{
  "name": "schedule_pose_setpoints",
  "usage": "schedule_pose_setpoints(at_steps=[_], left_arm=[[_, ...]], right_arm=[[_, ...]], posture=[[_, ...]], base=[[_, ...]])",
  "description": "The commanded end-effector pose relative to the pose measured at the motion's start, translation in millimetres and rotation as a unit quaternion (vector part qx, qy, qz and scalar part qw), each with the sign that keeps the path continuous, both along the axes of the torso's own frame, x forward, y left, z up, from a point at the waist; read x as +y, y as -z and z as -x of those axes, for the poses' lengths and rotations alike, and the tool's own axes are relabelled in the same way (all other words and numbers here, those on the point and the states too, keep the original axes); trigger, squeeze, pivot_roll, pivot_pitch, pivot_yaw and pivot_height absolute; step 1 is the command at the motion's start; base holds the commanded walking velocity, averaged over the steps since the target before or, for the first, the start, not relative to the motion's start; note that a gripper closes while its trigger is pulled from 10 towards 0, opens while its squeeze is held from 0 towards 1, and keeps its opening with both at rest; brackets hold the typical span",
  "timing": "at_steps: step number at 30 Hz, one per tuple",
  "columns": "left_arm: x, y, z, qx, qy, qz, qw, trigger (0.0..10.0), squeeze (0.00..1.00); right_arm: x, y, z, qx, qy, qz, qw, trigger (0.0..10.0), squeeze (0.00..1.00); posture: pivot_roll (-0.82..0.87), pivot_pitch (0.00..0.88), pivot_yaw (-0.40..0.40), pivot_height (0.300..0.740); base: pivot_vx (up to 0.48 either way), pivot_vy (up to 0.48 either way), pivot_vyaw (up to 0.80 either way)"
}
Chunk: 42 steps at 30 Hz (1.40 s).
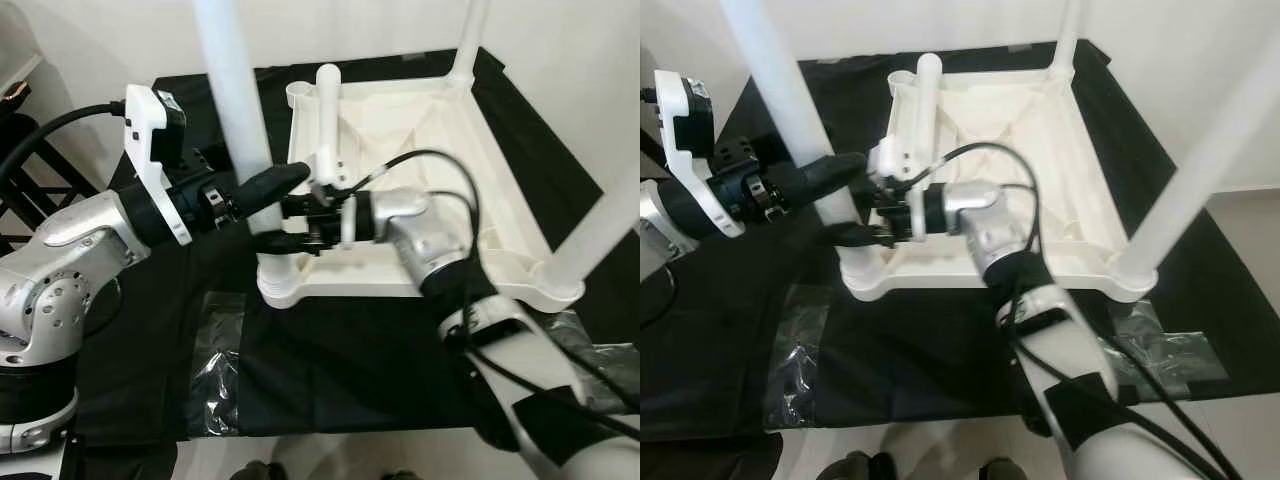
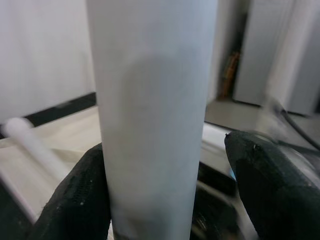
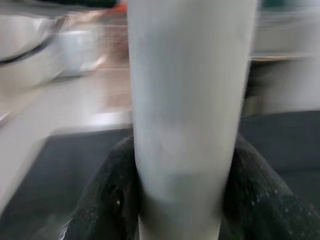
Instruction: Building children table
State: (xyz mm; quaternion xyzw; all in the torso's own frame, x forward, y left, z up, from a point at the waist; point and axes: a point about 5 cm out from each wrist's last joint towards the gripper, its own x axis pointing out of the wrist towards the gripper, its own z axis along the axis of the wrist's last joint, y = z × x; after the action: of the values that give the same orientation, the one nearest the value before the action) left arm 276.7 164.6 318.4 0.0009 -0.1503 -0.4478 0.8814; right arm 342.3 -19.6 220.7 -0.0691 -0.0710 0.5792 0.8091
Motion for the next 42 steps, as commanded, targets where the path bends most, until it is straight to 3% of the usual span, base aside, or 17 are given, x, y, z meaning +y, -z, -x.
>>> schedule_pose_setpoints(at_steps=[1, 2, 3, 5, 11, 19, 20, 22, 23, 33, 34, 35, 37, 38, 42], left_arm=[[-10.1, -6, 9.8, -0.020, 0.039, -0.011, 0.999, 10.0, 0.00], [-6.7, -7, 8.3, -0.019, 0.027, -0.011, 0.999, 10.0, 0.00], [-6.7, -7, 8.3, -0.019, 0.027, -0.011, 0.999, 10.0, 0.00], [-3.9, -7, 7.7, -0.013, 0.024, -0.014, 1.000, 10.0, 0.00], [-4.1, -5, 5.7, -0.011, 0.024, -0.020, 0.999, 10.0, 0.00], [-4.8, -2, 4.2, -0.004, 0.021, -0.021, 1.000, 10.0, 0.00], [-5.0, -1, 4.2, -0.002, 0.024, -0.021, 0.999, 5.1, 0.00], [-5.0, -1, 4.2, -0.002, 0.024, -0.021, 0.999, 5.1, 0.00], [-5.3, -1, 4.4, 0.001, 0.029, -0.023, 0.999, 0.0, 0.00], [-7.2, 0, 6.3, 0.006, 0.045, -0.031, 0.998, 0.0, 0.00], [-7.3, 0, 6.7, 0.007, 0.045, -0.031, 0.998, 0.0, 0.00], [-7.6, 1, 7.1, 0.008, 0.047, -0.033, 0.998, 0.0, 0.00], [-7.7, 1, 7.4, 0.008, 0.048, -0.033, 0.998, 0.0, 0.00], [-8.0, 1, 7.4, 0.008, 0.048, -0.034, 0.998, 0.0, 0.00], [-8.9, 1, 7.8, 0.008, 0.051, -0.034, 0.998, 0.0, 0.00]], right_arm=[[-3.3, 39, 1.2, 0.060, 0.132, 0.054, 0.988, 0.0, 0.00], [4.4, 55, 22.3, 0.086, 0.177, 0.038, 0.980, 0.0, 0.00], [4.4, 55, 22.3, 0.086, 0.177, 0.038, 0.980, 0.0, 0.00], [16.4, 65, 40.7, 0.101, 0.184, 0.024, 0.978, 0.0, 0.00], [27.9, 57, 32.8, 0.082, 0.170, 0.018, 0.982, 0.0, 0.00], [27.4, 50, 33.5, 0.076, 0.190, 0.018, 0.979, 0.0, 0.00], [27.0, 48, 37.4, 0.077, 0.203, 0.019, 0.976, 0.0, 0.00], [27.0, 48, 37.4, 0.077, 0.203, 0.019, 0.976, 0.0, 0.00], [26.7, 46, 40.4, 0.076, 0.211, 0.020, 0.974, 0.0, 0.00], [29.7, 40, 41.0, 0.060, 0.189, 0.016, 0.980, 0.0, 0.00], [30.6, 37, 40.1, 0.055, 0.182, 0.011, 0.982, 2.1, 0.00], [30.7, 32, 38.1, 0.042, 0.165, 0.009, 0.985, 10.0, 0.00], [30.6, 28, 36.7, 0.033, 0.153, 0.009, 0.988, 10.0, 0.00], [29.2, 24, 35.3, 0.032, 0.129, 0.006, 0.991, 10.0, 1.00], [22.2, 13, 28.6, 0.025, 0.080, -0.017, 0.996, 10.0, 1.00]], posture=[[0.05, 0.203, 0.045, 0.740], [0.05, 0.201, 0.053, 0.740], [0.05, 0.201, 0.053, 0.740], [0.04, 0.187, 0.060, 0.740], [0.03, 0.172, 0.047, 0.740], [0.02, 0.166, 0.051, 0.740], [0.02, 0.165, 0.053, 0.740], [0.02, 0.165, 0.053, 0.740], [0.02, 0.162, 0.054, 0.740], [0.03, 0.156, 0.053, 0.740], [0.03, 0.155, 0.053, 0.740], [0.03, 0.154, 0.052, 0.740], [0.03, 0.154, 0.052, 0.740], [0.03, 0.153, 0.052, 0.740], [0.03, 0.154, 0.054, 0.740]], base=[[0.000, 0.000, 0.00], [0.000, 0.000, 0.00], [0.000, 0.000, 0.00], [0.000, 0.000, 0.00], [0.000, 0.000, 0.00], [0.000, 0.000, 0.00], [0.000, 0.000, 0.00], [0.000, 0.000, 0.00], [0.000, 0.000, 0.00], [0.000, 0.000, 0.00], [0.000, 0.000, 0.00], [0.000, 0.000, 0.00], [0.000, 0.000, 0.00], [0.000, 0.000, 0.00], [0.000, 0.000, 0.00]])
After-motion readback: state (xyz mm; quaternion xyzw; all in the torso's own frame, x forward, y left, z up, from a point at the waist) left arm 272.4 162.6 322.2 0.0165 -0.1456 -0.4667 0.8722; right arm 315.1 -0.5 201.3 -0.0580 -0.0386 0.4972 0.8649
